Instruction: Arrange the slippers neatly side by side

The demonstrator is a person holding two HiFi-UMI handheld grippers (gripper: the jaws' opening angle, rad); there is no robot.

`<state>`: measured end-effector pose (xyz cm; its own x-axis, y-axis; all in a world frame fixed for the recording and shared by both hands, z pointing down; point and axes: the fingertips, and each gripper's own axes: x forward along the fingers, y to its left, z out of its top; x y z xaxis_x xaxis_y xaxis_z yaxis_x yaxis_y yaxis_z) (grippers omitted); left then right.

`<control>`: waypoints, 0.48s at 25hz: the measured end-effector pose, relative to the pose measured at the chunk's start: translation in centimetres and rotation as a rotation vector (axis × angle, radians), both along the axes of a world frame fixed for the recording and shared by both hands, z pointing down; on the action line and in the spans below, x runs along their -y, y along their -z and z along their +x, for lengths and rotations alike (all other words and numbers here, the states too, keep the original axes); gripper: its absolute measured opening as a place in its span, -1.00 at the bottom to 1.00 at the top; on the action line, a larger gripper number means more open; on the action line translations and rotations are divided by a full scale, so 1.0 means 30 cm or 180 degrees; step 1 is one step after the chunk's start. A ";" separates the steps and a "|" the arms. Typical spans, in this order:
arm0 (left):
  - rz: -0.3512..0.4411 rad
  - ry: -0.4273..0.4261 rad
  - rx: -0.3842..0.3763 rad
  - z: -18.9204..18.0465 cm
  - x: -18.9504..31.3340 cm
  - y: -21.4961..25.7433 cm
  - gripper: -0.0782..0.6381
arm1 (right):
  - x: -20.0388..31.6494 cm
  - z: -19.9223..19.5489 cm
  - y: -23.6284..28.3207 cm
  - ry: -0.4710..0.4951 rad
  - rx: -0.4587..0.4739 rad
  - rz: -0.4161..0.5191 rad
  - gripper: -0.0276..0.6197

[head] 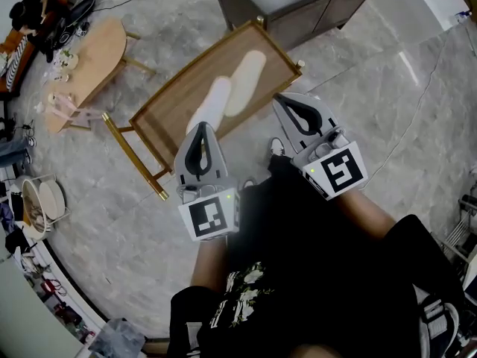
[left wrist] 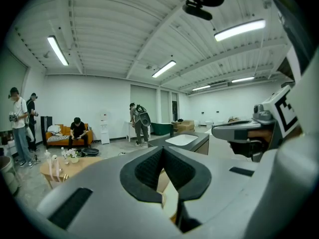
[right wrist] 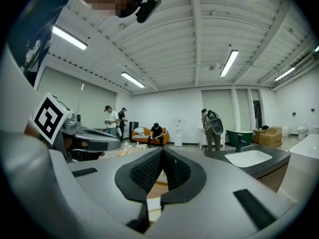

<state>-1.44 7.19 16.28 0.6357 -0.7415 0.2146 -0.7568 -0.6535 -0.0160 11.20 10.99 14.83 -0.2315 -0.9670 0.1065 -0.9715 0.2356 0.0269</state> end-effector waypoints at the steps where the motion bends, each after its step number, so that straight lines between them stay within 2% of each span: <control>1: 0.0014 0.0039 0.0004 0.008 0.006 0.001 -0.78 | 0.007 0.009 0.001 0.0042 0.0003 0.0004 -0.92; 6: -0.0004 0.0268 -0.0007 0.044 0.037 -0.008 -0.78 | 0.057 0.046 -0.012 0.0256 0.0026 0.0014 -0.92; 12: -0.0110 0.0633 -0.0024 0.021 0.040 -0.040 -0.78 | 0.089 0.072 -0.030 0.0512 0.0034 0.0009 -0.92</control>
